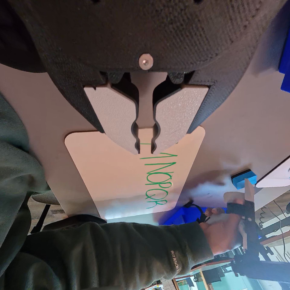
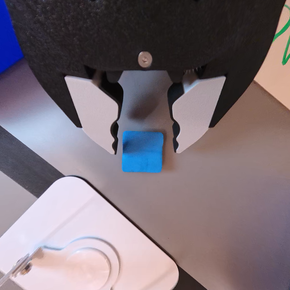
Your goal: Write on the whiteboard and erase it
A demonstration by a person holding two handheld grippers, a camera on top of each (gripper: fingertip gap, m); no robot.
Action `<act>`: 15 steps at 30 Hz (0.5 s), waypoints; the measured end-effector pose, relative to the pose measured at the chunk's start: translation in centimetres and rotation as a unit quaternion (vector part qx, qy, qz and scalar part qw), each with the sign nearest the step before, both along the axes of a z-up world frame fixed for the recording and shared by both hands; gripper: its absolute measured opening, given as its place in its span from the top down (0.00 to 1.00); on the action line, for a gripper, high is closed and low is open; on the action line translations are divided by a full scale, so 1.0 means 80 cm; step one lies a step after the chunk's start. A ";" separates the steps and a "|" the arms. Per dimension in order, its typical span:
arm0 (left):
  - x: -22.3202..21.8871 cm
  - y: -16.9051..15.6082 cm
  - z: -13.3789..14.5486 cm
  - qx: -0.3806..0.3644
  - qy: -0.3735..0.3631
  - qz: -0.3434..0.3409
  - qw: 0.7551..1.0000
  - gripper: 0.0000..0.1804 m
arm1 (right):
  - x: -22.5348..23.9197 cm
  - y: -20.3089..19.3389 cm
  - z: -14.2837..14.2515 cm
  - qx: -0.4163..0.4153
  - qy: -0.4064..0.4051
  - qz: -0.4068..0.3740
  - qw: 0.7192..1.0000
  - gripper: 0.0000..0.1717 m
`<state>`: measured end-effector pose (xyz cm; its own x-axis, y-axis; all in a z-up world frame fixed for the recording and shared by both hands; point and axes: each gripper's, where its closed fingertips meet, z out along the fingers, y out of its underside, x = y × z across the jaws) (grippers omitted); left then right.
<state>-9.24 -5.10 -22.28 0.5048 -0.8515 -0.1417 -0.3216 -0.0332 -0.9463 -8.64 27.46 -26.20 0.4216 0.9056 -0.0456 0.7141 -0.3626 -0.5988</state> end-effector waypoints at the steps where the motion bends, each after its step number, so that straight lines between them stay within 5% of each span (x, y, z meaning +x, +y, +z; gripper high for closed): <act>1: 0.000 0.000 0.000 0.000 0.001 0.000 1.000 0.93 | 0.000 0.000 -0.007 -0.003 -0.014 -0.001 1.000 0.62; 3: -0.001 -0.001 0.000 0.000 0.001 -0.001 1.000 0.93 | 0.000 0.005 -0.012 0.012 -0.020 -0.002 1.000 0.71; 9: -0.002 -0.001 0.000 -0.002 -0.001 -0.002 1.000 0.93 | 0.004 -0.007 0.012 -0.003 0.032 0.018 0.999 0.72; 15: -0.001 0.000 -0.001 -0.001 0.002 -0.001 1.000 0.93 | 0.032 -0.088 0.046 -0.040 0.086 0.101 0.990 0.71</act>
<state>-9.28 -5.10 -22.38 0.5031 -0.8525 -0.1418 -0.3259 -0.0352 -0.9448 -6.06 20.41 -22.55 0.2113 0.9613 -0.1766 0.6665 -0.2738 -0.6934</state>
